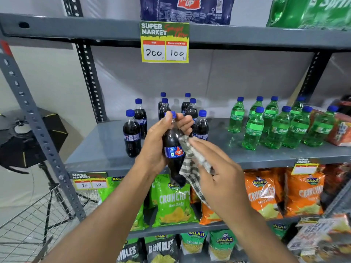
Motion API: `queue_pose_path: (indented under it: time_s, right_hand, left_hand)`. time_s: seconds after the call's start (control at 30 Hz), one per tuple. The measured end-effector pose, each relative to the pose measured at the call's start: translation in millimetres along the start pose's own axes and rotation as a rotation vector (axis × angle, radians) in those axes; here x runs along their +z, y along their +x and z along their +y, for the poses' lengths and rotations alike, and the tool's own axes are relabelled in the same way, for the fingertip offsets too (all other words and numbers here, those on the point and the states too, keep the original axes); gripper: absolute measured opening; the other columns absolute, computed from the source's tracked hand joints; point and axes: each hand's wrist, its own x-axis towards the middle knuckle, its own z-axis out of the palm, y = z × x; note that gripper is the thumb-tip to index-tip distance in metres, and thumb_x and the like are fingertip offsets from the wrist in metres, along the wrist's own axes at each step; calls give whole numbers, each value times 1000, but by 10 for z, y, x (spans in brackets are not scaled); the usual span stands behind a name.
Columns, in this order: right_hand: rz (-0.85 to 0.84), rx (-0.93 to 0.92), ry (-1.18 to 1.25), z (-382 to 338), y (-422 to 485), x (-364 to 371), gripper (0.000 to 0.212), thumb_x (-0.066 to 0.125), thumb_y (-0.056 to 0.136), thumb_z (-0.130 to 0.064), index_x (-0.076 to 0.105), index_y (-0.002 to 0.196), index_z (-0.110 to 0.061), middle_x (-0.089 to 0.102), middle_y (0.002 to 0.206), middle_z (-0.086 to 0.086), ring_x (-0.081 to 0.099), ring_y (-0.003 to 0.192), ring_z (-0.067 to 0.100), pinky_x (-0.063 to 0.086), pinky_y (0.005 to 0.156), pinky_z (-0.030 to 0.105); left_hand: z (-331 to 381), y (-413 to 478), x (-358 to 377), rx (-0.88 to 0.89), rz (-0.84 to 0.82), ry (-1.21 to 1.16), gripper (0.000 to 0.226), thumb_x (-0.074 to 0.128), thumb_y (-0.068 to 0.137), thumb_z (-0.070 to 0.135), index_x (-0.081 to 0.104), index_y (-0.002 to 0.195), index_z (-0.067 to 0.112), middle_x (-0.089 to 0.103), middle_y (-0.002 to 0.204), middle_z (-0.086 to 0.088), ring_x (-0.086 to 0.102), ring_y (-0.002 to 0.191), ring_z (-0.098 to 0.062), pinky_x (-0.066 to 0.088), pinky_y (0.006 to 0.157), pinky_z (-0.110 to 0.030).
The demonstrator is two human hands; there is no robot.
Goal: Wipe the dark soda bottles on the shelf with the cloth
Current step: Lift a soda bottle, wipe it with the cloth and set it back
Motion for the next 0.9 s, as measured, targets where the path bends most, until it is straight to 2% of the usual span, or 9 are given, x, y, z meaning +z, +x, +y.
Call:
queue_pose_path:
  time_s: [0.07,0.13,0.2,0.27,0.43,0.6,0.7,0.8,0.9]
  right_hand:
    - [-67,-116,-114,8,63,25,62,52,78,20,62,133,-7,60,136,1,52,131,13,36,113,22]
    - [-99,-193,-191,-19,49,42,58,42,81,12,61,133,-5,60,138,6,50,133,19,38,114,31]
    - [-111,-234,-231,-42,-24,61,56,40,83,8,62,132,-6,61,138,5,50,134,19,36,116,31]
    - [-144,-248,-234,-34,-130,78,57,45,81,13,63,132,-7,61,137,3,49,134,19,35,116,31]
    - [-237,-265,-223,103,-380,84,61,42,78,12,64,130,-10,62,135,0,49,135,19,38,115,33]
    - [-291,-182,-151,266,-529,50,58,42,81,6,66,129,-17,63,132,-8,50,131,9,40,111,26]
    - [-264,-95,-128,327,-580,-14,65,47,76,11,63,130,-21,60,132,-16,47,131,1,34,112,17]
    - [-232,-6,-101,377,-618,-114,75,51,72,14,57,134,-29,51,137,-31,45,131,-4,29,111,10]
    - [-178,93,-60,458,-668,-219,87,58,72,23,56,134,-38,48,138,-36,46,130,-7,40,107,16]
  left_hand:
    - [0,-6,35,-14,-3,-31,33,65,86,40,74,95,10,76,107,-15,70,108,-27,52,101,-41]
    - [24,-11,53,-23,0,-63,34,59,89,40,71,96,9,76,105,-13,71,106,-25,52,100,-39]
    - [64,-4,55,-21,9,-100,34,54,94,40,69,94,10,77,101,-11,72,101,-22,54,97,-37]
    - [104,16,41,-8,16,-136,36,51,96,40,70,91,10,77,99,-11,73,97,-21,55,95,-36]
    - [170,67,-45,28,-31,-131,34,59,88,41,73,90,9,77,98,-11,73,97,-23,56,93,-37]
    - [238,165,-159,56,-82,126,32,48,98,34,70,95,12,77,99,-7,70,98,-19,55,91,-35]
    - [323,278,-183,72,-97,310,27,49,96,31,69,99,14,73,95,-2,66,94,-17,53,91,-32]
    - [377,403,-226,36,-98,495,27,51,98,36,72,104,20,65,96,-5,60,92,-19,50,88,-37]
    - [341,520,-296,24,-46,664,28,52,101,36,71,115,21,67,101,-4,64,94,-15,54,86,-34]
